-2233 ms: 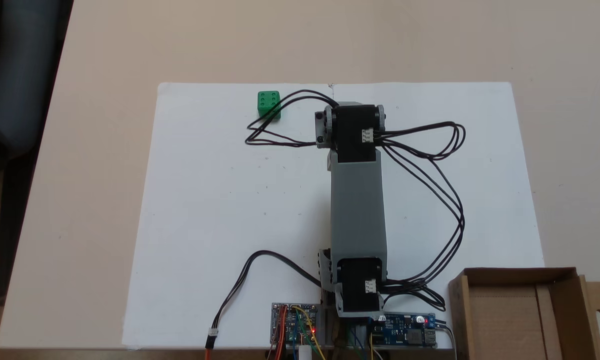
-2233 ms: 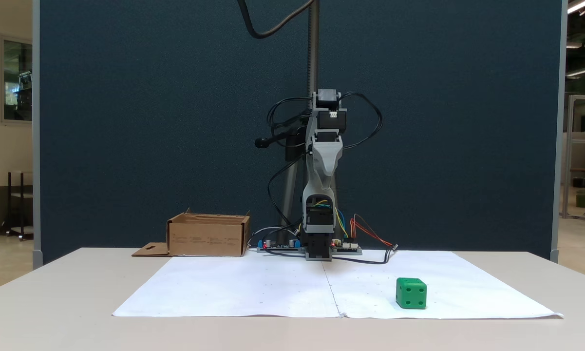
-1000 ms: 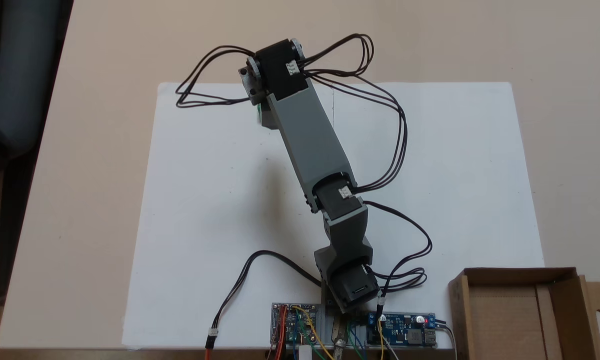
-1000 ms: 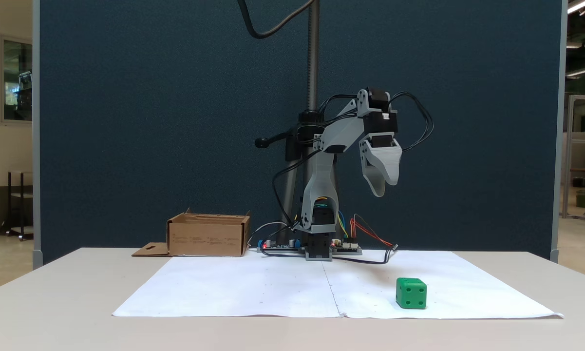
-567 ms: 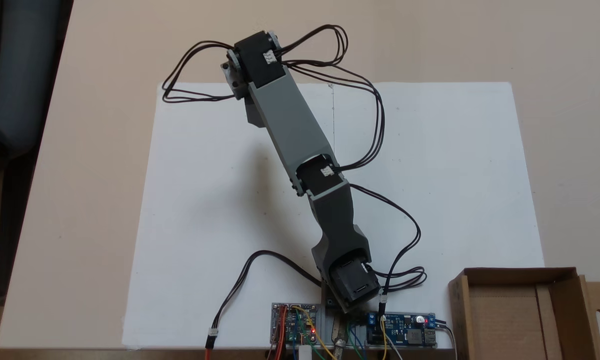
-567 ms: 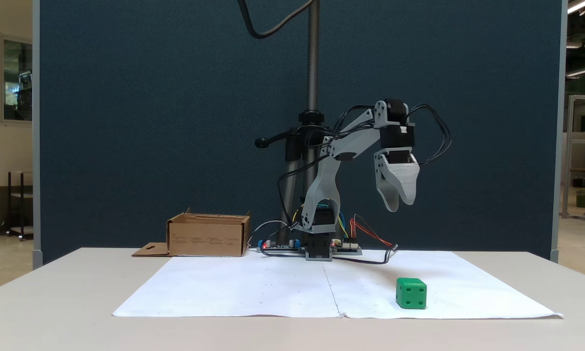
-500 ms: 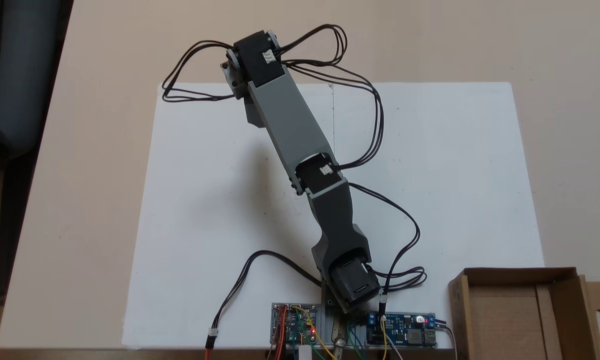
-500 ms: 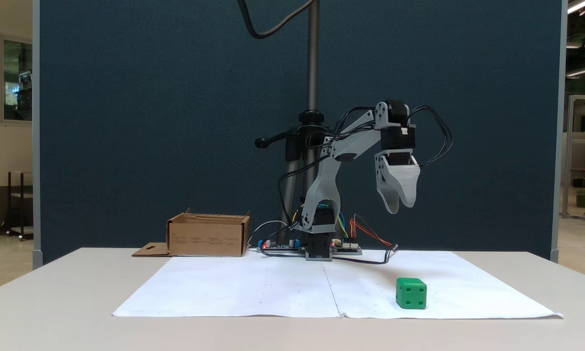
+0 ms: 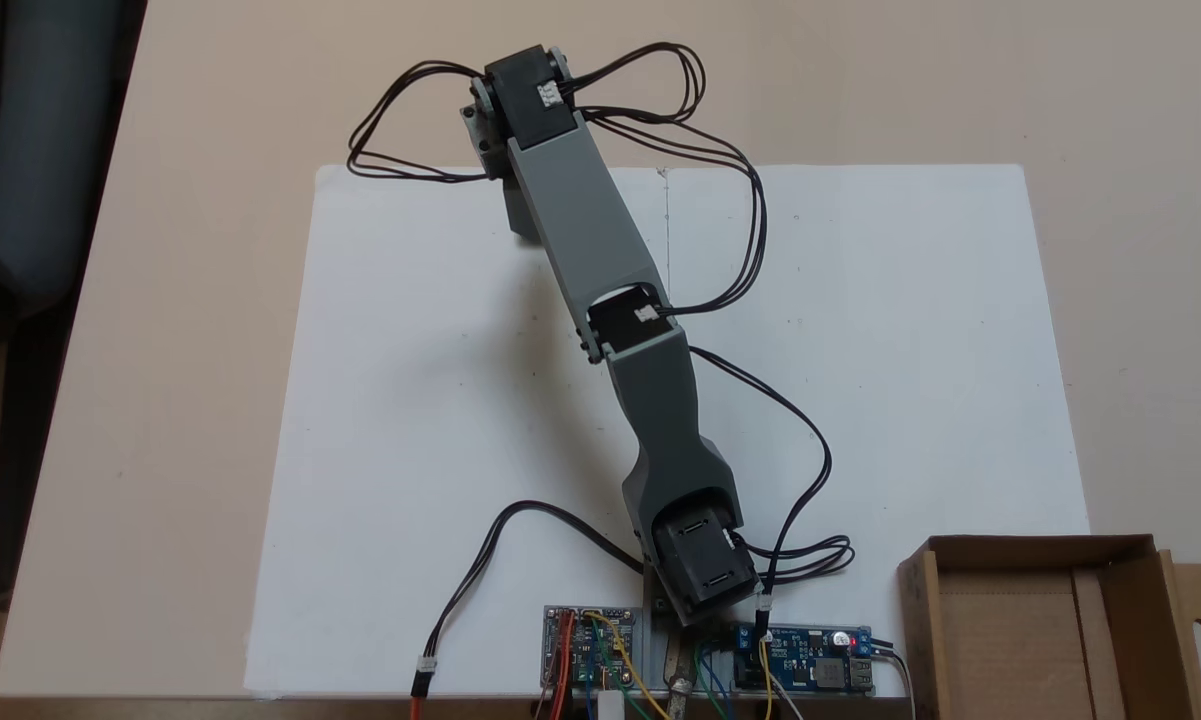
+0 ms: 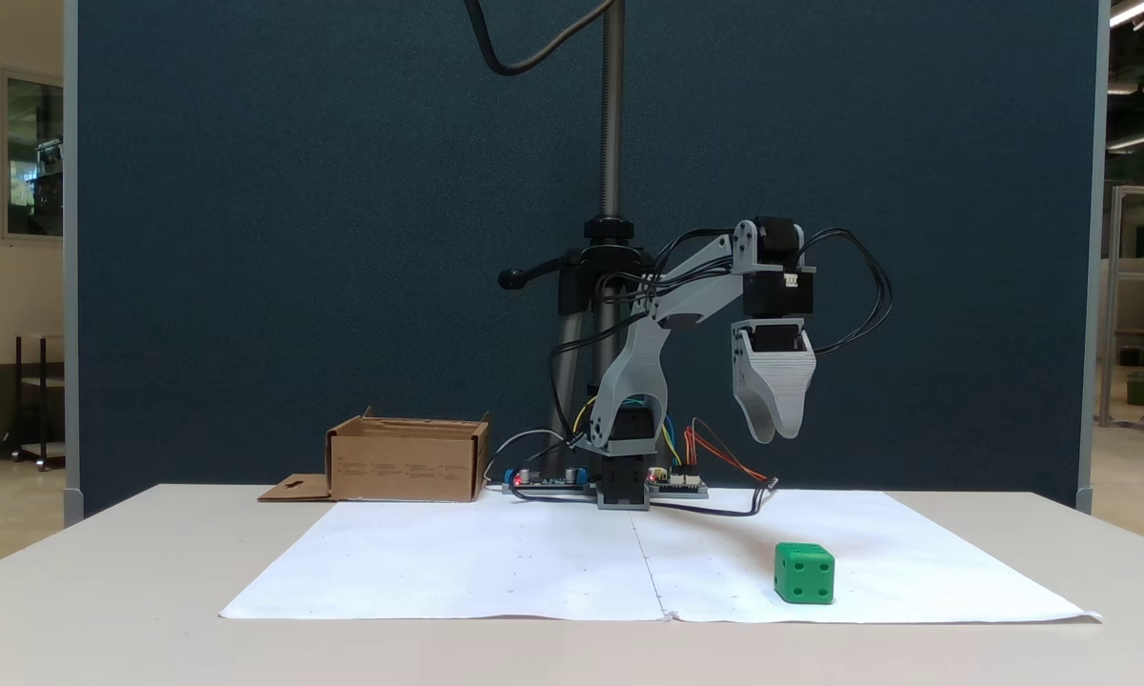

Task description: Grasp a green dice and put it in the bin.

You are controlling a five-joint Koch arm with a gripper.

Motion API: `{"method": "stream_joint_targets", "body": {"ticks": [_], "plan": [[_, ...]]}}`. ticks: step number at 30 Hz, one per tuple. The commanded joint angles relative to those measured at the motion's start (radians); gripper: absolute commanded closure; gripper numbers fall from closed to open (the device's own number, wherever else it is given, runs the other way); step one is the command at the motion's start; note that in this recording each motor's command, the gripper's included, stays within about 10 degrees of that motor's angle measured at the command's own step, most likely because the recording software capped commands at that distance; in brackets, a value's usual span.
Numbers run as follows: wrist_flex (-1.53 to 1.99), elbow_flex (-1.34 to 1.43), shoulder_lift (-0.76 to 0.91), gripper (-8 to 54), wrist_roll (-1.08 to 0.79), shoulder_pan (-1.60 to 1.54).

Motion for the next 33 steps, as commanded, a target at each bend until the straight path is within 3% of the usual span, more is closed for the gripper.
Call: {"method": "stream_joint_targets", "body": {"ticks": [1,33], "plan": [[0.175,-0.046,0.018,2.7,0.072,0.0],[0.069,-0.193,-0.206,2.8,0.158,0.008]]}}
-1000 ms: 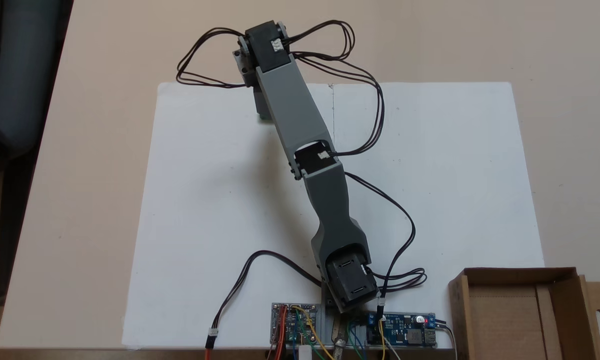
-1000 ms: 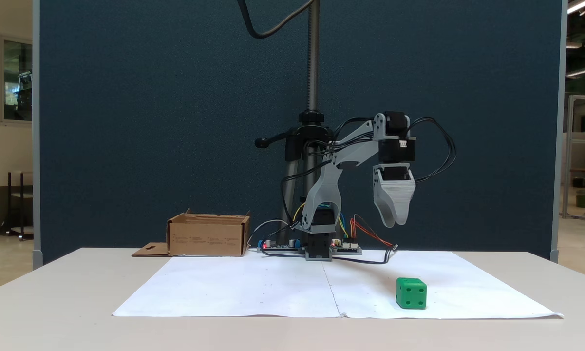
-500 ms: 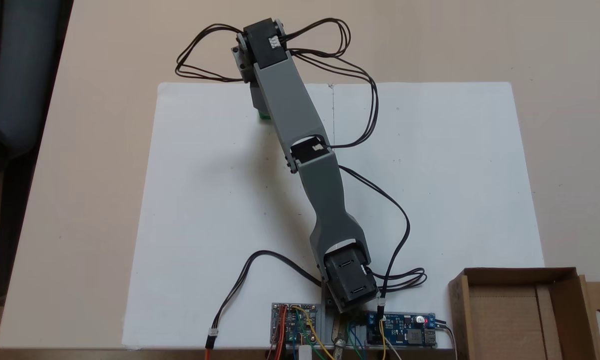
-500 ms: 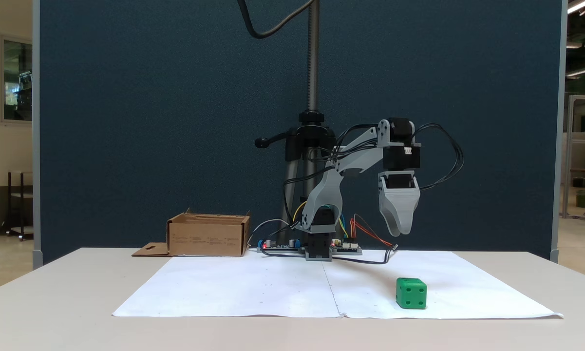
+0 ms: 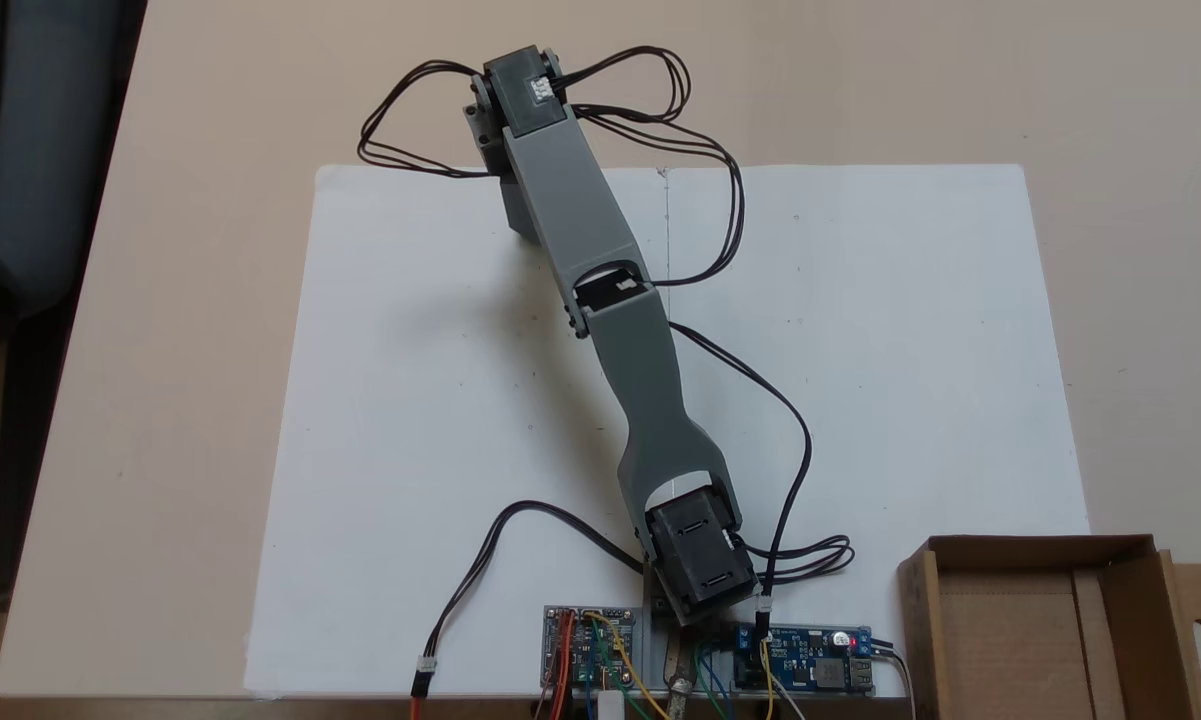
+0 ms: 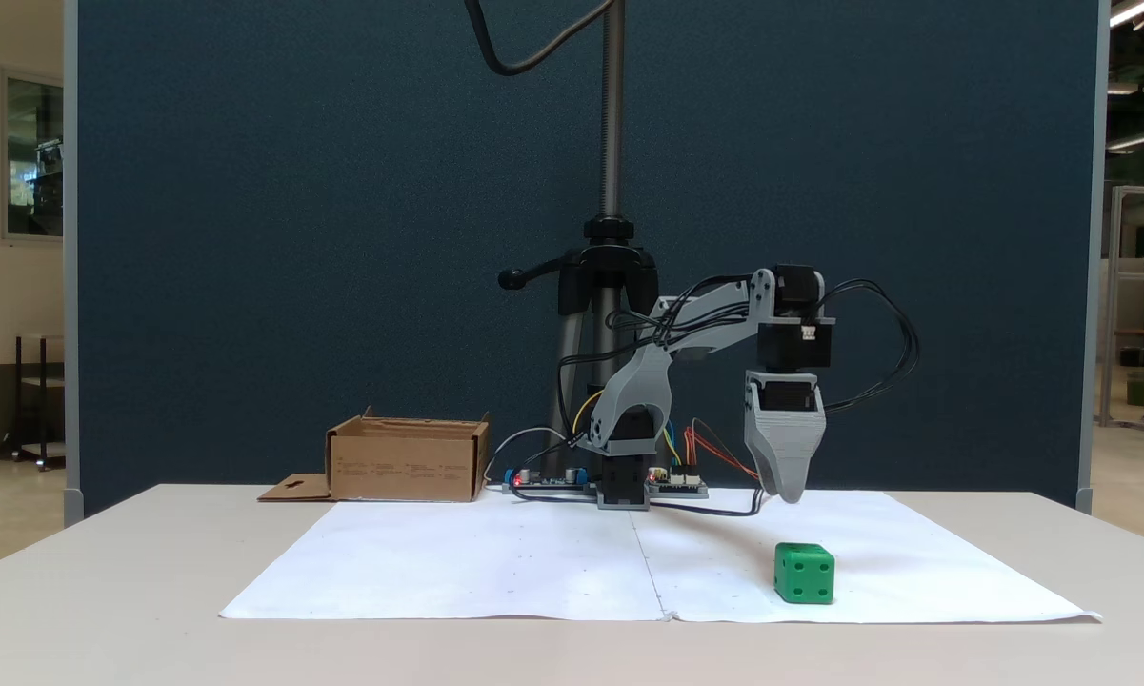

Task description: Grasp a green dice and put it in the bin.

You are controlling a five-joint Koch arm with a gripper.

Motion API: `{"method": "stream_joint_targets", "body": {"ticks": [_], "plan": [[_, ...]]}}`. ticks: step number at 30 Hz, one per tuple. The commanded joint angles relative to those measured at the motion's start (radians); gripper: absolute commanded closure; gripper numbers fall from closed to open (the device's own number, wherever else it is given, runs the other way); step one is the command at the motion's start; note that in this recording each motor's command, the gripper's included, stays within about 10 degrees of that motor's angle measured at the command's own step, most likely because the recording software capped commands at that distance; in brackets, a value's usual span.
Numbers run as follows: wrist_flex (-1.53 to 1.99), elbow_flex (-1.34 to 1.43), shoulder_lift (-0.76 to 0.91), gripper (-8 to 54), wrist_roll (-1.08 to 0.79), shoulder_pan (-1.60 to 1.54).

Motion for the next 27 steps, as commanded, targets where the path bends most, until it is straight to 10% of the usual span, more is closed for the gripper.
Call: {"method": "stream_joint_targets", "body": {"ticks": [1,27], "plan": [[0.06,-0.064,0.026,2.8,0.072,-0.009],[-0.091,-0.11,-0.015,3.3,0.087,0.003]]}}
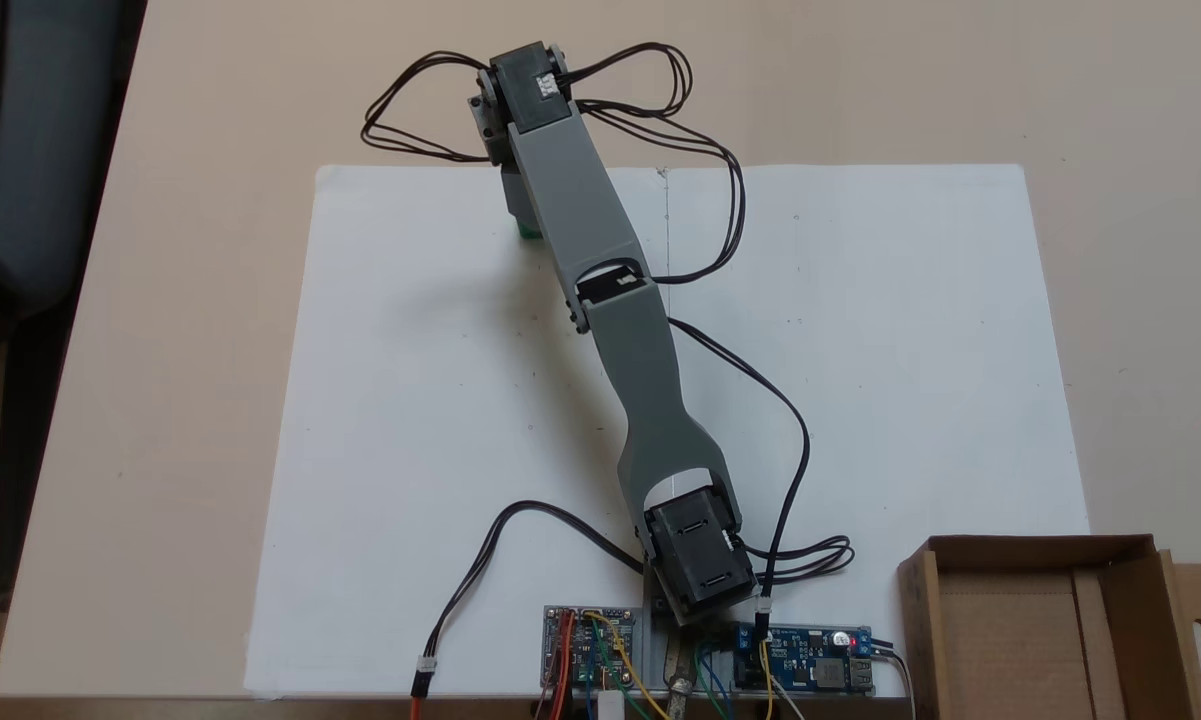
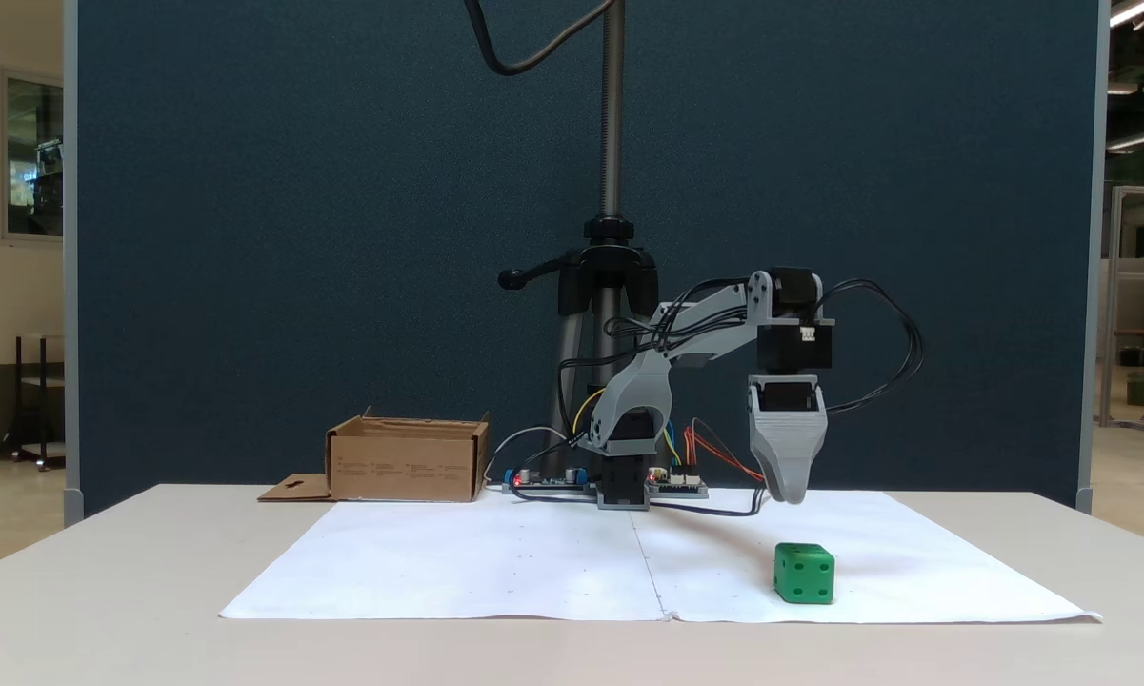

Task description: Grasp a green dice and put it in the bin.

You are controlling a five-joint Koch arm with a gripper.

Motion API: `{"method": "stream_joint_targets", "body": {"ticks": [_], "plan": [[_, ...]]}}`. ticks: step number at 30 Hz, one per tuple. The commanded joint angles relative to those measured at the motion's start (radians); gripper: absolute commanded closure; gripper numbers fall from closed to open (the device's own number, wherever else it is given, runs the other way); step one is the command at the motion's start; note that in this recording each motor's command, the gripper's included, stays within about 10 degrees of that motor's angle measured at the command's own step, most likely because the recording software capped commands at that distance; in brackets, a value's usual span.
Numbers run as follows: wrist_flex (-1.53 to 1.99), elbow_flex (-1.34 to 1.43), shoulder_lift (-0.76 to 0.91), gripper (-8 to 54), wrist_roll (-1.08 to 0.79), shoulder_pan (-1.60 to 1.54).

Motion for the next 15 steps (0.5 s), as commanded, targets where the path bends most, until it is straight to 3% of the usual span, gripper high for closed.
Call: {"method": "stream_joint_targets", "body": {"ticks": [1,15], "plan": [[-0.051,-0.031,0.02,3.3,0.063,-0.018],[-0.118,-0.032,-0.057,4.0,0.063,-0.023]]}}
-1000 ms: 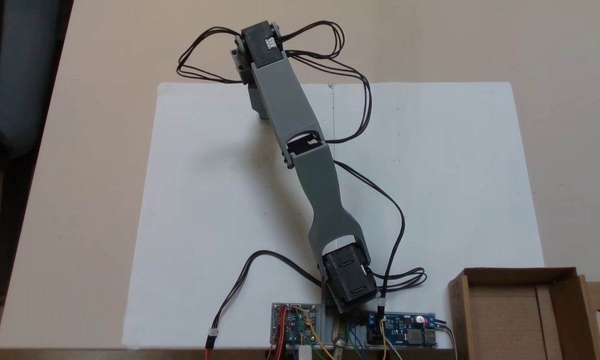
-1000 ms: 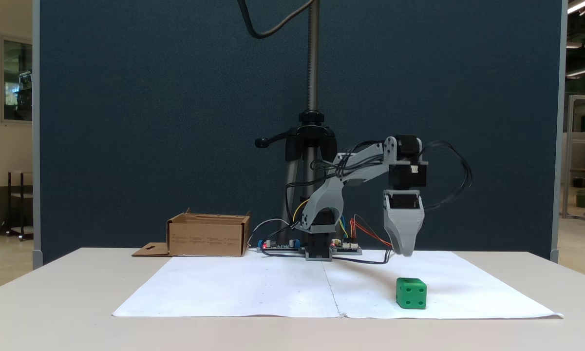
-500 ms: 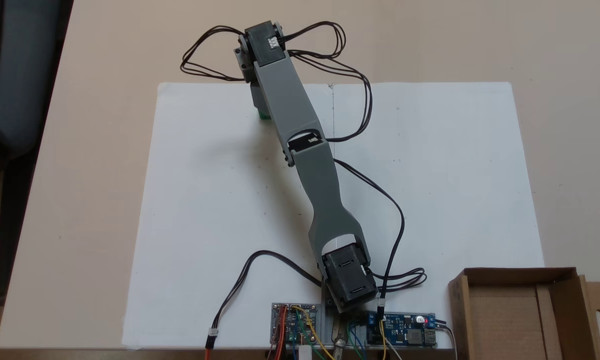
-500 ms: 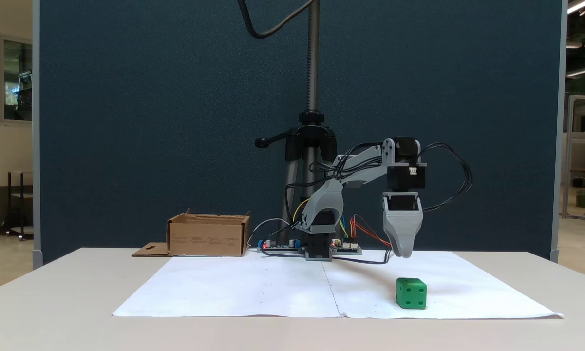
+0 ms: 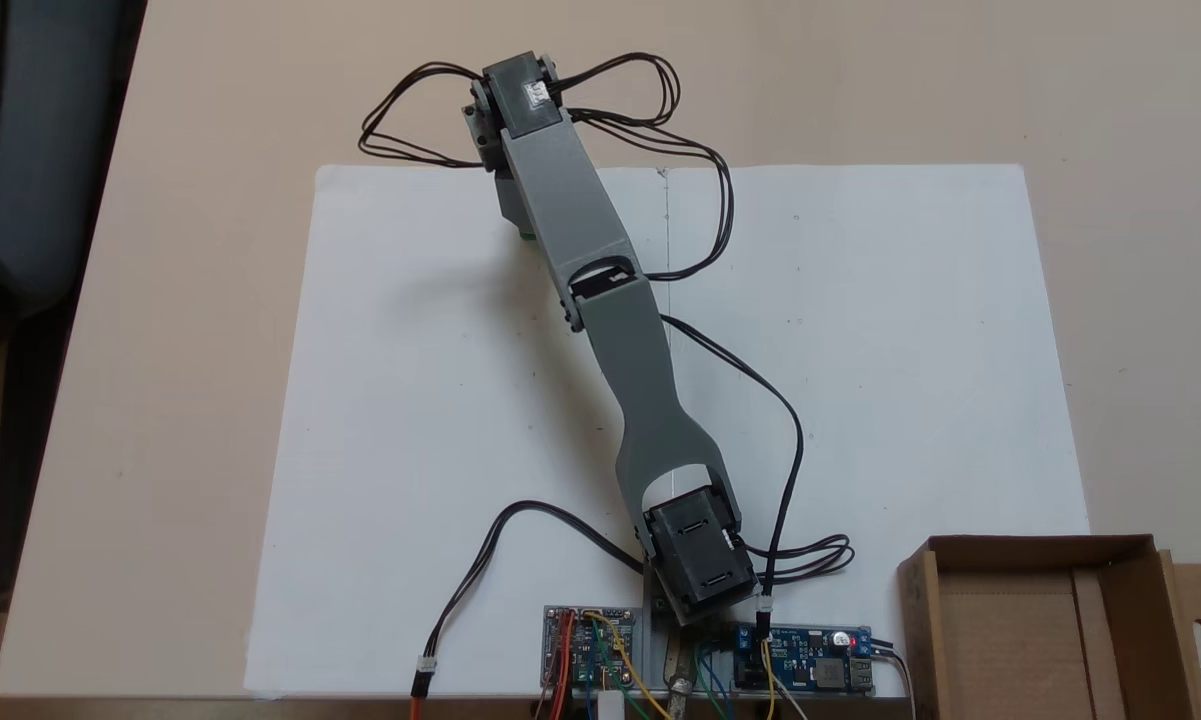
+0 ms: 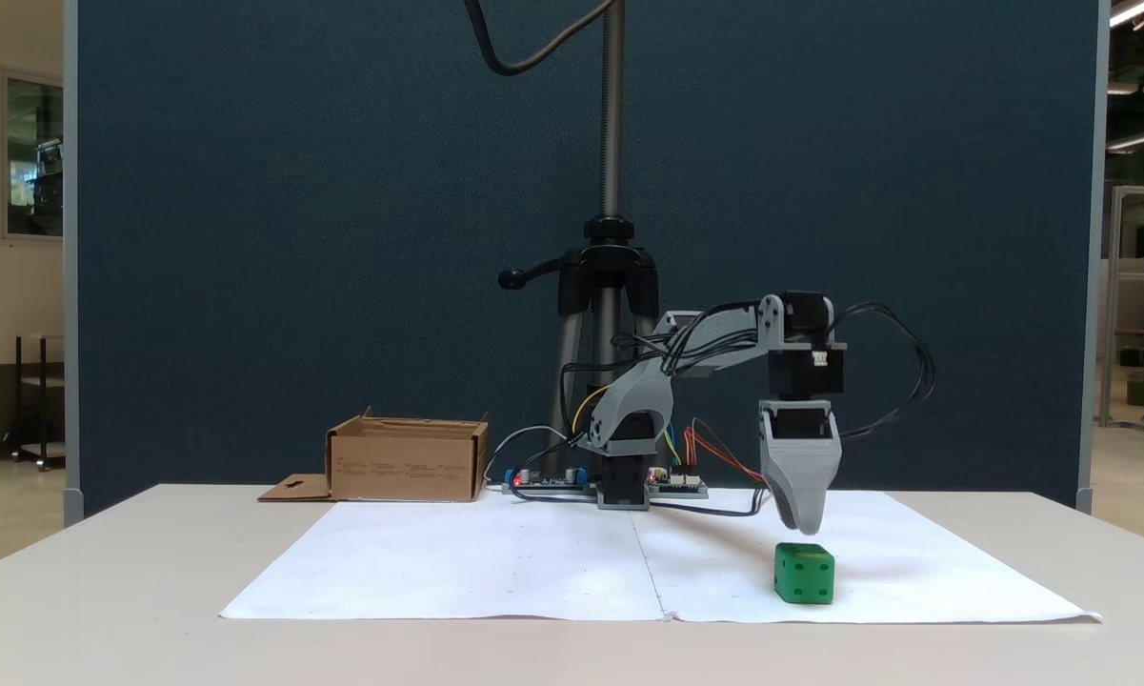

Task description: Grasp a green dice and put it in the bin.

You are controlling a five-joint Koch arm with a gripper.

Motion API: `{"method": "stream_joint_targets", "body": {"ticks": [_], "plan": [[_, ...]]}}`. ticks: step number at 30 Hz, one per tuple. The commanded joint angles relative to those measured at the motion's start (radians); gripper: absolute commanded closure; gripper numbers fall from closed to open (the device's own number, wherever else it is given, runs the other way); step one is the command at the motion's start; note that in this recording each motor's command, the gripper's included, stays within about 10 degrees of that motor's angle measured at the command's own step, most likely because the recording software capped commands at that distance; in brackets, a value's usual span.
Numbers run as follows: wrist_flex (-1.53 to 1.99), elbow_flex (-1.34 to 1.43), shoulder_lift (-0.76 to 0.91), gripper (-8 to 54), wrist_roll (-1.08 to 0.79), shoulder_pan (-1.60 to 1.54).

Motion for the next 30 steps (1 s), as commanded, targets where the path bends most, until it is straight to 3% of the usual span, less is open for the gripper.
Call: {"method": "stream_joint_targets", "body": {"ticks": [1,30], "plan": [[-0.043,-0.032,0.018,4.0,0.063,-0.008],[-0.061,-0.032,-0.069,4.0,0.063,-0.008]]}}
